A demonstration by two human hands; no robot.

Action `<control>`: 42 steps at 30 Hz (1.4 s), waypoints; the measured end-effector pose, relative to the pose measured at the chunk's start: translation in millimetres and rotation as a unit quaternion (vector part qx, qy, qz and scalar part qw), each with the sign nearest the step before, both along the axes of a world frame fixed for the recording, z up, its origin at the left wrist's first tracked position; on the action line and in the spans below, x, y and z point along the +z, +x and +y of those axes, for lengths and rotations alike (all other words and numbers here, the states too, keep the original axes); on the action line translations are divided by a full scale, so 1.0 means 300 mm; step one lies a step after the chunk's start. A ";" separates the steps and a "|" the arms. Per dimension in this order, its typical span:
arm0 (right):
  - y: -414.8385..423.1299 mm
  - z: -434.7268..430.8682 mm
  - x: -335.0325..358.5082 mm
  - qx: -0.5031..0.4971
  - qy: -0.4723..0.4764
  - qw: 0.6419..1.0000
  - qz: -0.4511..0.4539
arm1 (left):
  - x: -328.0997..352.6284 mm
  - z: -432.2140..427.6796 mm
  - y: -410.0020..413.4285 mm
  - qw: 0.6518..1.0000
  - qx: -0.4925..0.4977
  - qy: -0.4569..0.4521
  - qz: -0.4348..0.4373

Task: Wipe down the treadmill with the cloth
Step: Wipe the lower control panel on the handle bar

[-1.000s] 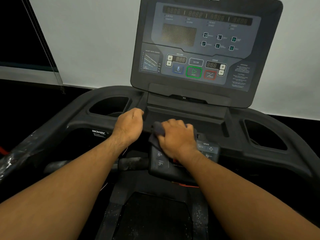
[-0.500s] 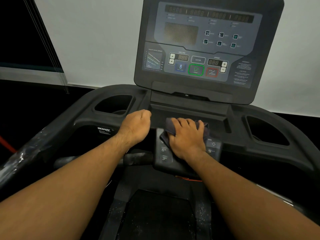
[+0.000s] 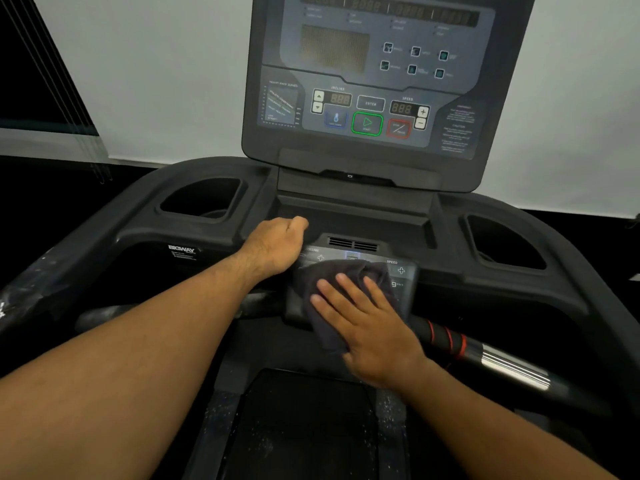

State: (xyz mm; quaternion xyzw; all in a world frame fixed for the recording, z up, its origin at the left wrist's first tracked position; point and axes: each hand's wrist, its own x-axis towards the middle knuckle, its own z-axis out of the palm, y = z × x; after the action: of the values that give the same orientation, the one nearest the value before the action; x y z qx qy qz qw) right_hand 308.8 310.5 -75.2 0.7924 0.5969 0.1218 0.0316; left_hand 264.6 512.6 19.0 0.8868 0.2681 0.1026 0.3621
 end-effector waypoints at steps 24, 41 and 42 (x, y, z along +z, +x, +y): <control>-0.049 0.043 -0.005 -0.237 0.058 0.968 0.052 | -0.082 0.022 -0.002 0.999 -0.041 -0.010 -0.023; -0.181 0.207 -0.017 -0.218 0.091 0.968 0.082 | -0.058 0.041 -0.001 0.998 -0.061 0.004 -0.004; -0.168 0.193 -0.019 -0.201 0.077 0.974 0.070 | -0.055 0.043 -0.001 0.998 -0.066 0.003 0.001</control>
State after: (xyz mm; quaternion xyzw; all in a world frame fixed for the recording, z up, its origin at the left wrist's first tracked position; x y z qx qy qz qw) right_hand 258.4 368.2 -81.0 0.9030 0.4146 0.1028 -0.0471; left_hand 264.4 525.6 2.4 0.9040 0.2087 0.0785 0.3648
